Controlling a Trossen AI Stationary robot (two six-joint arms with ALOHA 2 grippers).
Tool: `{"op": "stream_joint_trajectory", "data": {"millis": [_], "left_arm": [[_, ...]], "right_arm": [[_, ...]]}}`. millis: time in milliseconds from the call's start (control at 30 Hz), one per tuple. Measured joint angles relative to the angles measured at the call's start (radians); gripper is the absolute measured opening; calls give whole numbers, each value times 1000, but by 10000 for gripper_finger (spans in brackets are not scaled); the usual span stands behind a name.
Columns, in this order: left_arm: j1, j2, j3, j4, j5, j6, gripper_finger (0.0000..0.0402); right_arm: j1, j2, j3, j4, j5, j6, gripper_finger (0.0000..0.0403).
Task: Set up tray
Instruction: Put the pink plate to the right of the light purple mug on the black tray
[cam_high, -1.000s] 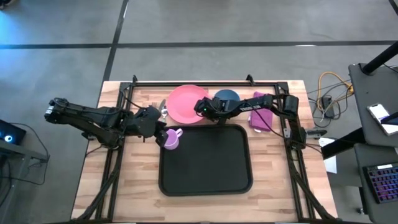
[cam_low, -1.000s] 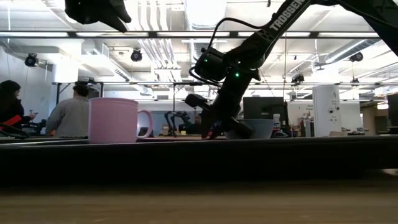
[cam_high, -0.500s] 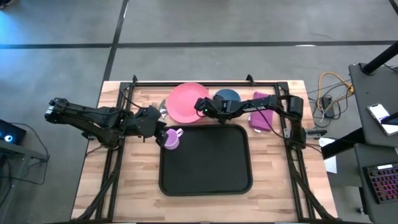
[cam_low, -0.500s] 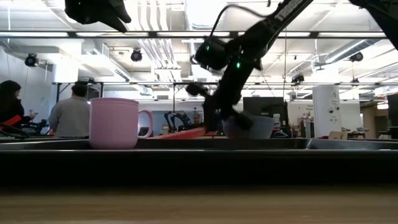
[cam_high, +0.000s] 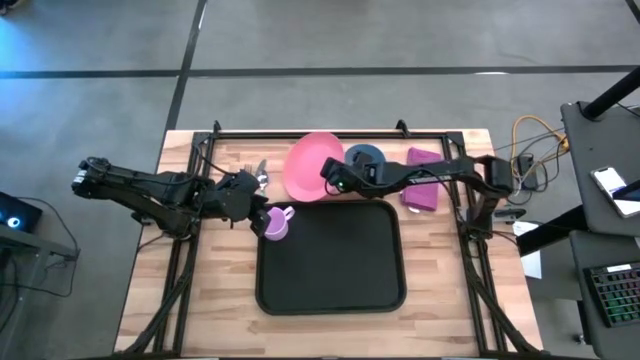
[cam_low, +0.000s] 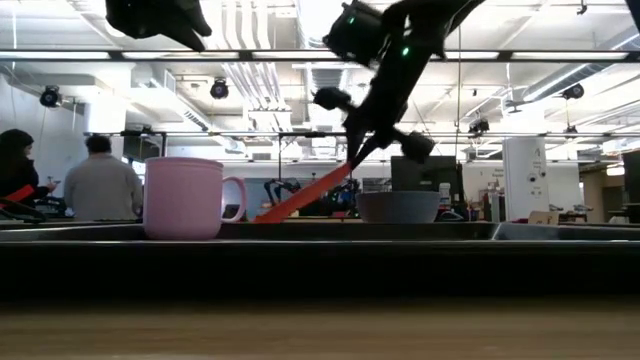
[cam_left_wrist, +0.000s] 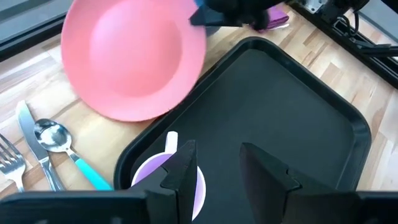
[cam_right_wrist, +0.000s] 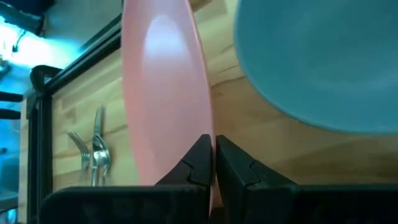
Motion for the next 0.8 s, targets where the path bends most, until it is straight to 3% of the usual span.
{"op": "stream_joint_trajectory", "data": {"millis": [300, 467, 567, 800], "left_arm": [[0, 0, 0, 10, -3, 0, 102], [0, 0, 0, 17, -21, 0, 102], [0, 0, 0, 39, -24, 0, 102], [-15, 21, 0, 65, -27, 0, 102]], "right_arm": [[99, -159, 0, -106, 168, -30, 8], [183, -271, 1, -238, 196, -42, 8], [255, -339, 0, -332, 164, -31, 9], [420, -440, -14, -493, -36, 53, 9]]}}
